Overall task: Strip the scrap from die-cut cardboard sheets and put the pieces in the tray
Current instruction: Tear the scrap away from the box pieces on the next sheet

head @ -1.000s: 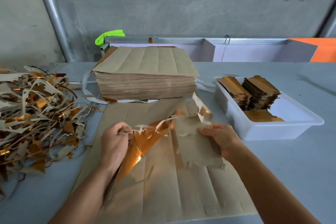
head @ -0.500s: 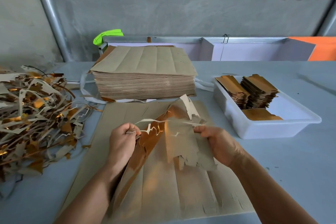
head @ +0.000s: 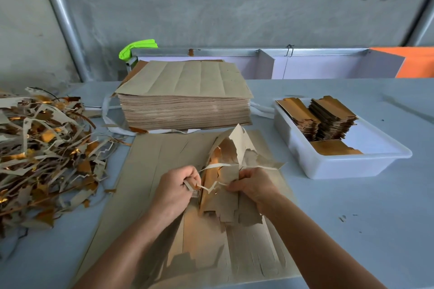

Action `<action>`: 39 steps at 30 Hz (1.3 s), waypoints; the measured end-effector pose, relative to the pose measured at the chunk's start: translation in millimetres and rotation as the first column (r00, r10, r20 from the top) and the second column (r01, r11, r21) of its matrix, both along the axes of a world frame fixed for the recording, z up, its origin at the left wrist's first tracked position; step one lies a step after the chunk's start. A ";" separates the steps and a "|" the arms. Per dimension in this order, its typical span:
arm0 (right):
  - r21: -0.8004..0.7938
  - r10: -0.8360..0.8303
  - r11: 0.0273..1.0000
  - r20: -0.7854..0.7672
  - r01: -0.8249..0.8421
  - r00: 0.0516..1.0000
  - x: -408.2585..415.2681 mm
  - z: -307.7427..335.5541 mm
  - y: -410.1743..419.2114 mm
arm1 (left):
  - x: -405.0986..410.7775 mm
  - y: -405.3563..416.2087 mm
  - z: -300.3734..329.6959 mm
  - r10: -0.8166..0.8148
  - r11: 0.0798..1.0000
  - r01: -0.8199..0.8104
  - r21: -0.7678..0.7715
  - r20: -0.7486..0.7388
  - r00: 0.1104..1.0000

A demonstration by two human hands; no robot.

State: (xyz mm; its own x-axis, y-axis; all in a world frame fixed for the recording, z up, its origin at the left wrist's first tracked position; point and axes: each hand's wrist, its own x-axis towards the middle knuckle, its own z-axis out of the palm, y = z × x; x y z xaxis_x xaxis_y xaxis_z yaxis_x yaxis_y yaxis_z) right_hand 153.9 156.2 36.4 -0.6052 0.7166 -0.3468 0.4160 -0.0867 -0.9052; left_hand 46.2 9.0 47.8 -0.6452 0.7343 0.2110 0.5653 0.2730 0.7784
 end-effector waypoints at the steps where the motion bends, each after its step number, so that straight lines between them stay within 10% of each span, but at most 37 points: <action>1: 0.020 -0.005 1.000 0.026 0.005 1.000 -3.1 -0.5 -1.5 | 1.4 0.1 -0.7 -0.002 1.000 0.002 -0.007 0.018 1.000; 6: -0.073 0.002 0.997 -0.029 -0.004 1.000 -4.7 7.2 -0.6 | -11.0 -4.5 15.6 0.208 0.976 -0.215 -0.016 -0.204 0.957; 11: -0.132 0.176 0.976 0.025 -0.171 0.984 22.1 24.8 19.9 | -53.2 -30.1 69.8 0.562 0.811 -0.547 0.208 -0.536 0.630; 15: -0.130 0.149 0.983 0.124 -0.132 0.981 38.8 35.9 40.8 | -62.1 -38.3 81.0 0.547 0.768 -0.619 0.165 -0.671 0.500; 18: -0.077 0.095 0.993 0.154 -0.084 0.983 46.0 38.7 52.9 | -55.1 -31.9 60.4 0.190 0.696 -0.617 -0.366 -0.735 0.651; 22: 0.111 0.149 0.978 0.226 -0.177 0.963 48.7 36.3 56.9 | -32.7 -17.4 34.2 -0.241 0.573 0.013 -0.819 -0.154 0.958; 26: 0.480 0.200 0.801 0.349 -0.358 0.915 50.8 40.0 55.0 | -26.4 -5.3 50.5 -0.468 0.454 0.412 -0.790 0.182 0.865; 32: 0.692 0.180 0.639 0.289 -0.335 0.940 52.0 39.8 53.8 | -18.9 31.7 53.9 -0.323 0.728 0.113 -0.676 -0.193 0.927; 39: 0.787 0.179 0.419 0.417 -0.453 0.891 50.3 23.7 36.0 | 2.8 66.4 44.5 -0.349 0.819 0.326 -0.472 0.041 0.936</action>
State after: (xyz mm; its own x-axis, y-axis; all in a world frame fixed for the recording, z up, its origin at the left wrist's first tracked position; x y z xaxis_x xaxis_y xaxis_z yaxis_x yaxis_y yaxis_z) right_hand 204.1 192.2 60.1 -0.8519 0.5005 0.1540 0.4405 0.8441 -0.3058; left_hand 48.9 75.3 92.3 -0.3371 0.9227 -0.1872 0.7204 0.3808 0.5797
